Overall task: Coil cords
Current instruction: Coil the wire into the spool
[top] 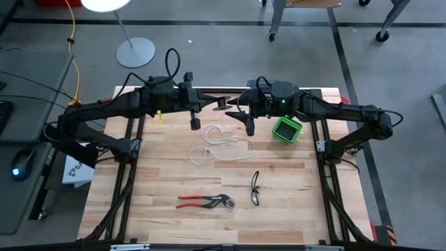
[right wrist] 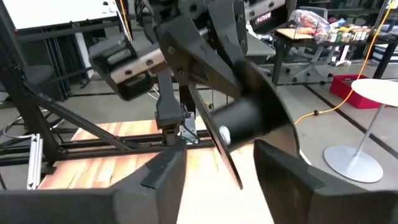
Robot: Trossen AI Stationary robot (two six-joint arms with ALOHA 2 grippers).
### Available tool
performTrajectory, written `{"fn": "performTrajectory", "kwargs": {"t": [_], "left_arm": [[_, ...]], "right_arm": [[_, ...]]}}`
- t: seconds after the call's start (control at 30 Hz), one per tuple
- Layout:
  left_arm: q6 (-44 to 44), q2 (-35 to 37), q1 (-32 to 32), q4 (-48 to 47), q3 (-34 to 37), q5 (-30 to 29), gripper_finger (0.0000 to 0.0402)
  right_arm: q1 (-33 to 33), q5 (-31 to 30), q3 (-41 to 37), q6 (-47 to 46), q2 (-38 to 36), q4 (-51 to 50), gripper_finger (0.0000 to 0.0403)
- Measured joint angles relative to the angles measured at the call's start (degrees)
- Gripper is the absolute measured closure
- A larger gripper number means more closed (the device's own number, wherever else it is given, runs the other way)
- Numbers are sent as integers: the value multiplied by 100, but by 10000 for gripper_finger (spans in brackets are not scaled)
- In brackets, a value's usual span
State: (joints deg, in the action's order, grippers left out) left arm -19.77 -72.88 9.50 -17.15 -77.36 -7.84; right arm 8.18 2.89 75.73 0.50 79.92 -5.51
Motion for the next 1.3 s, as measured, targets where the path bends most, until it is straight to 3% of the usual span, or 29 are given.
{"fn": "performTrajectory", "kwargs": {"t": [0.07,0.23,0.47,0.63,0.83,1.03,1.13,1.3], "left_arm": [[2,-4,21,-13,0,0,401],[158,-4,24,-17,0,6,401],[412,24,22,-182,0,-37,383],[352,254,24,-1056,7,-472,346],[1255,591,17,-1652,7,-582,292],[3303,674,17,-783,4,348,256],[3579,523,14,-218,4,908,251],[3609,335,28,335,4,1026,250]], "right_arm": [[-36,-66,2,56,-2,19,259],[-82,-93,1,41,-2,57,386],[-85,-89,-1,-334,-5,90,400],[-5,-134,-3,-327,-94,-46,402],[156,-111,-3,-320,-107,-39,402],[240,83,-3,-364,-114,289,402],[228,279,-1,-460,-96,631,403],[232,521,-1,-477,-83,753,403]]}}
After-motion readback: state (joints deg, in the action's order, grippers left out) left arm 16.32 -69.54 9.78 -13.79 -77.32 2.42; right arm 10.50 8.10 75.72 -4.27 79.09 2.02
